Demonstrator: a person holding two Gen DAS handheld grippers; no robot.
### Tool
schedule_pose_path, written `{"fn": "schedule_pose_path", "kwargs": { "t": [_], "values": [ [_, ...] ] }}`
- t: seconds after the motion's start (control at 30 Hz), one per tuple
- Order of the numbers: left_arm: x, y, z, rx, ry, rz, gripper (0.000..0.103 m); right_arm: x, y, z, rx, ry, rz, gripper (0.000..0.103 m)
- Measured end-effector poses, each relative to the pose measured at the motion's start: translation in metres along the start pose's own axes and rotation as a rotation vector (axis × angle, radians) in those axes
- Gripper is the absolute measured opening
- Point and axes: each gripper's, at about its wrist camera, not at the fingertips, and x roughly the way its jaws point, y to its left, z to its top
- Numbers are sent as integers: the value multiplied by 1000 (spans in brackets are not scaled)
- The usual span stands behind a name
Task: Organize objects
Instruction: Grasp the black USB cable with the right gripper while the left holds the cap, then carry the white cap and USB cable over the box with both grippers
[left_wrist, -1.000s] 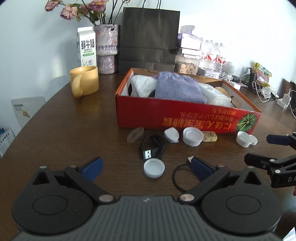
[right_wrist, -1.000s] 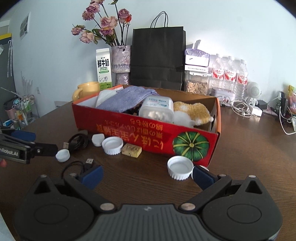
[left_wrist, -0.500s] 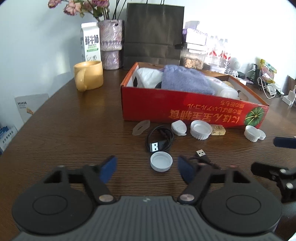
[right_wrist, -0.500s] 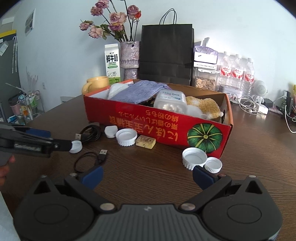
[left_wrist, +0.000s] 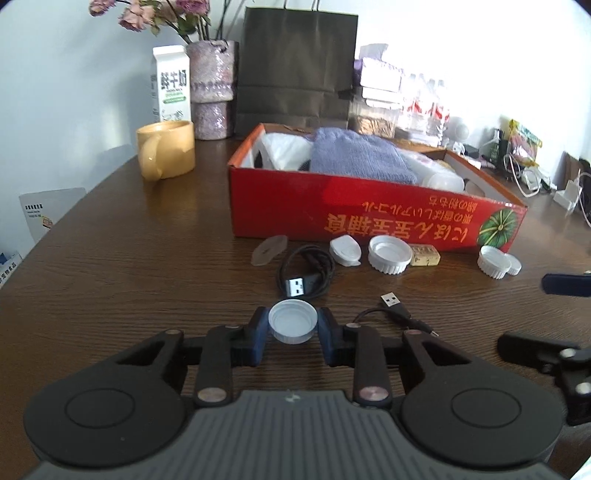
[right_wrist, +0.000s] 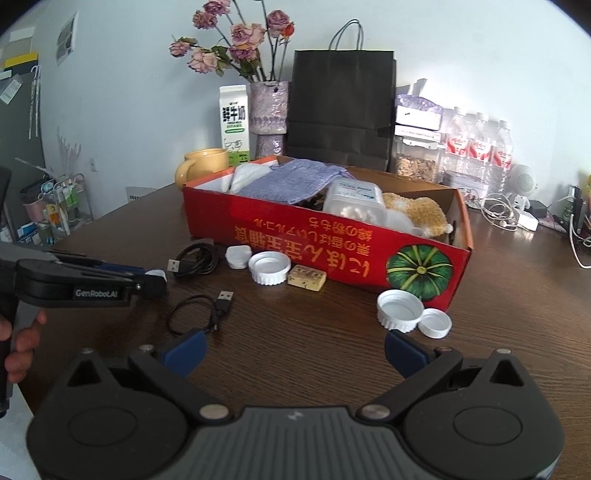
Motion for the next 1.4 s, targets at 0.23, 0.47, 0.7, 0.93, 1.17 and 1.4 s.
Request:
{"fn": "schedule_pose_path", "kwargs": {
  "t": [0.23, 0.47, 0.7, 0.93, 1.17, 1.4],
  "values": [
    [-21, 6, -3, -8, -20, -7, 29, 30, 22, 11, -36, 5, 67, 77],
    [-32, 12, -2, -26, -47, -2, 29, 67, 42, 20, -80, 55, 116, 25],
    [-30, 14, 4, -45, -60, -22, 29, 73, 43, 23, -92, 48, 152, 13],
    [-24, 10, 12, -46, -73, -39, 29, 72, 37, 23, -66, 34, 157, 13],
    [-20, 5, 19, -41, -86, -44, 29, 60, 23, 26, -38, -20, 148, 13],
    [-18, -6, 38, -20, -136, -78, 29, 42, 5, 37, -15, -96, 111, 13]
  ]
}}
